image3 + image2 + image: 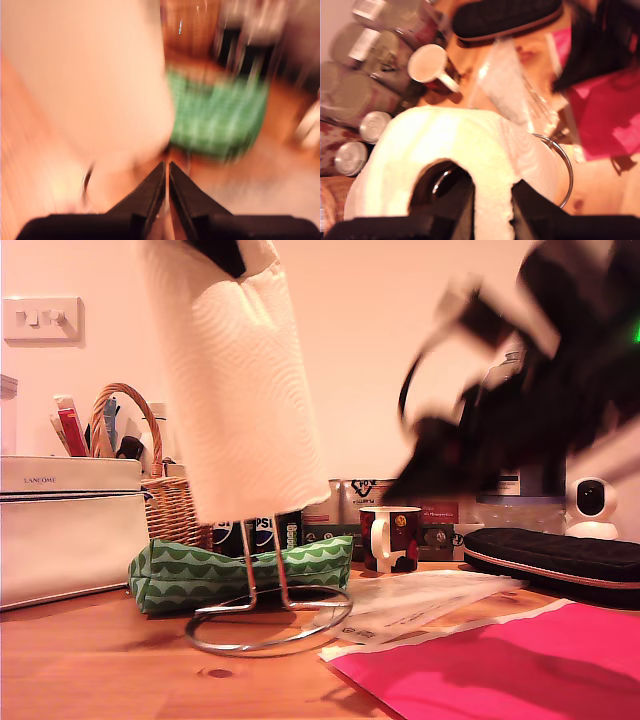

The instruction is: Insert the paper towel roll into the metallic stand.

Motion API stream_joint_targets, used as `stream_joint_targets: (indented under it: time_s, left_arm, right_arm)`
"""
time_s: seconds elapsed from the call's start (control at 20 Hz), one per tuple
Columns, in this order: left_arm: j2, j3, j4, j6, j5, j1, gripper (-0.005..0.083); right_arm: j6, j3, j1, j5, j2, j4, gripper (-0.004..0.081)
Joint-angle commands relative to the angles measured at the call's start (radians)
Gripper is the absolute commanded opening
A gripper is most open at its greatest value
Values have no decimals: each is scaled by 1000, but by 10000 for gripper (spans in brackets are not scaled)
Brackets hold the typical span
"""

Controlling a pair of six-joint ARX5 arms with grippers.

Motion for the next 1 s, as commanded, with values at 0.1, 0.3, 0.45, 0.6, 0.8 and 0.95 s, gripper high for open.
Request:
stream_joint_targets:
  time_s: [0.1, 0.3, 0.45, 0.6, 0.8, 0.95]
  left_arm:
    - [19, 3, -2, 21, 25, -3, -21]
    - [19, 14, -51, 24, 53, -16, -21]
    - [19, 24, -103, 49, 66, -27, -21]
    - [19, 75, -153, 57, 105, -30, -21]
    - [19, 160, -195, 76, 132, -30, -21]
    - [24, 163, -229, 76, 130, -30, -21]
  right_arm:
    - [-31, -10, -10, 6, -73, -68, -11]
    - [-43, -10, -14, 6, -88, -111, -11]
    - [-46, -10, -14, 5, -88, -113, -11]
    - [-46, -10, -14, 5, -88, -113, -11]
    - [-45, -10, -14, 5, -88, -114, -11]
    - [-43, -10, -14, 5, -88, -118, -11]
